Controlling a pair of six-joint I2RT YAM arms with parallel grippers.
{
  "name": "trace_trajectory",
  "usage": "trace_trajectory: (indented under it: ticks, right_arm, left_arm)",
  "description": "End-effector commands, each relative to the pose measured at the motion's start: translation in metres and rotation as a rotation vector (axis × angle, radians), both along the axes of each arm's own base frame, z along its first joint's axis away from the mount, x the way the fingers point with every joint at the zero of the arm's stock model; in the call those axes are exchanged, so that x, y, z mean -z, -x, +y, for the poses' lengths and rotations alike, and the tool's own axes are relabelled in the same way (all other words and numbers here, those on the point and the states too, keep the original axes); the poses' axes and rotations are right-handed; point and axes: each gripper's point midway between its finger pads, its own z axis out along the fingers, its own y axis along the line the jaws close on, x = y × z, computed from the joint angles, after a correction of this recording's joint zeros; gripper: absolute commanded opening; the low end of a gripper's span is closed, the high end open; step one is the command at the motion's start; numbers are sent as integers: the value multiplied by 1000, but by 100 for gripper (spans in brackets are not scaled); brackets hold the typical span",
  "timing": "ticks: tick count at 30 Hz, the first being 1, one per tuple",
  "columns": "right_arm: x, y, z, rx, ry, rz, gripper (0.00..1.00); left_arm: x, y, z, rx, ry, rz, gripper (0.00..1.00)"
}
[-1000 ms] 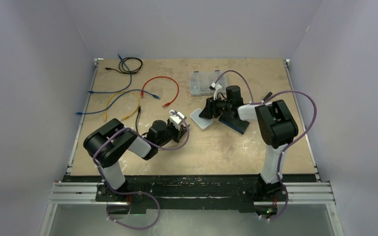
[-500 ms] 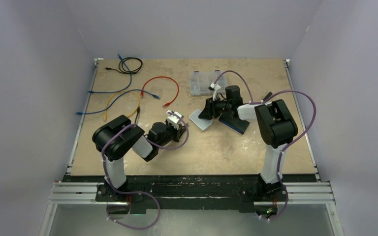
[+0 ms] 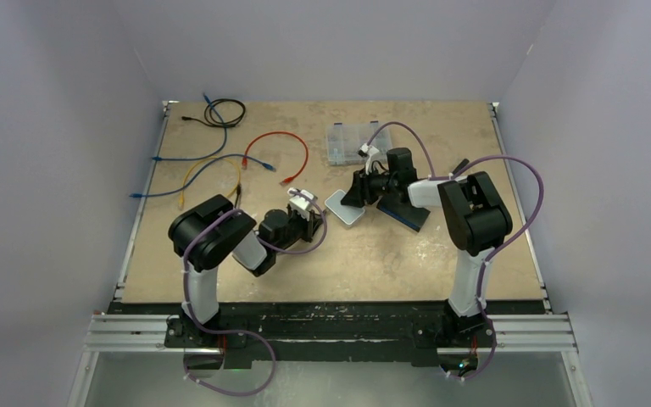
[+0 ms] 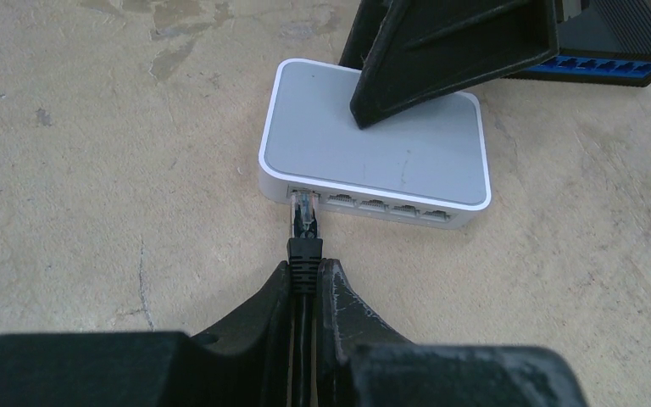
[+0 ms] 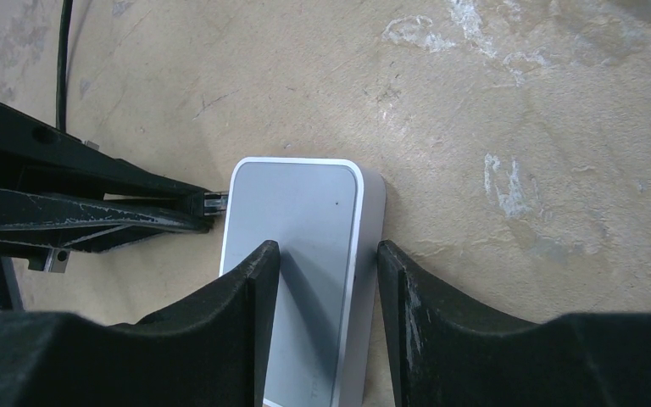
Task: Insert the plug into the switch port
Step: Insert the connector into the switch port.
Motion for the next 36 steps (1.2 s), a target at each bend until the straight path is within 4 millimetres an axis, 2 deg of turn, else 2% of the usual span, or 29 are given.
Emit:
trace_trajectory:
  ticks: [1,12,18,36]
  right_arm:
    - [-3,-4,5,-17,-2,-17,49]
    - [-5,-3,7,-23,-11,-19,49]
    - [-6,-2,8,-27,-13,-21,49]
    - [-7,1,10,-49,-22,-19,49]
  left_arm:
    - [-7,-5,-6,-1,54,-3,0]
    - [-2,-1,-16,57,64,26,0]
    - [9,-5,-19,55,18,76,0]
    - [22,-15,-5,-9,-131,133,0]
